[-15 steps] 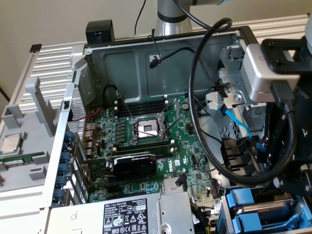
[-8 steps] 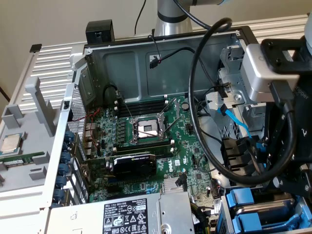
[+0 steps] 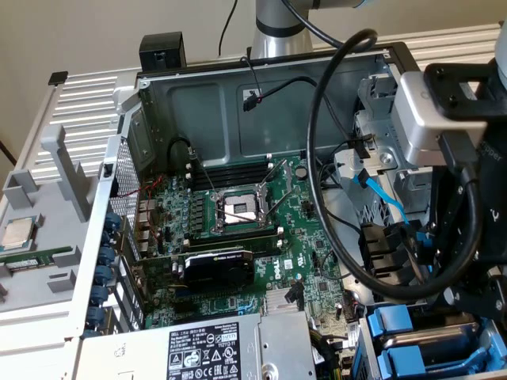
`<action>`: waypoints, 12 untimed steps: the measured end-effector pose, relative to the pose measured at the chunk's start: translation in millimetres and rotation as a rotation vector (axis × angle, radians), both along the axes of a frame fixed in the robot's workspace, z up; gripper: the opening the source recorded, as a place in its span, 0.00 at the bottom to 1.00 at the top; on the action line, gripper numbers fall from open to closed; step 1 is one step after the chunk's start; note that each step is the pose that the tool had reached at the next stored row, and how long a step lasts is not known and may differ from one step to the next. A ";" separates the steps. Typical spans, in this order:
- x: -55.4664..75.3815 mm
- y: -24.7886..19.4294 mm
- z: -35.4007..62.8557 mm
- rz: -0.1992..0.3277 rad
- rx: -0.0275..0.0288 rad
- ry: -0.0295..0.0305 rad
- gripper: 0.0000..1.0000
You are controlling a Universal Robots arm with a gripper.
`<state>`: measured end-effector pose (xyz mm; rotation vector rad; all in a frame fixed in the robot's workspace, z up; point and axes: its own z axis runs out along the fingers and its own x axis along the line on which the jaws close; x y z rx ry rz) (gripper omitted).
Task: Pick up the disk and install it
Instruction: 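Insert the first disk wire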
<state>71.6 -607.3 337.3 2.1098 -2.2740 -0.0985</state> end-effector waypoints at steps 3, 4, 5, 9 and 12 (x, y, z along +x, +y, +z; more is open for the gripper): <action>0.4 0.0 0.0 0.000 -0.0001 0.0000 0.17; 0.4 0.0 0.0 0.000 -0.0001 0.0000 0.17; 0.4 0.0 0.0 0.000 -0.0002 0.0000 0.17; 0.5 0.0 -0.6 0.000 -0.0002 0.0000 0.17; 0.4 0.0 -1.1 0.000 -0.0002 0.0000 0.17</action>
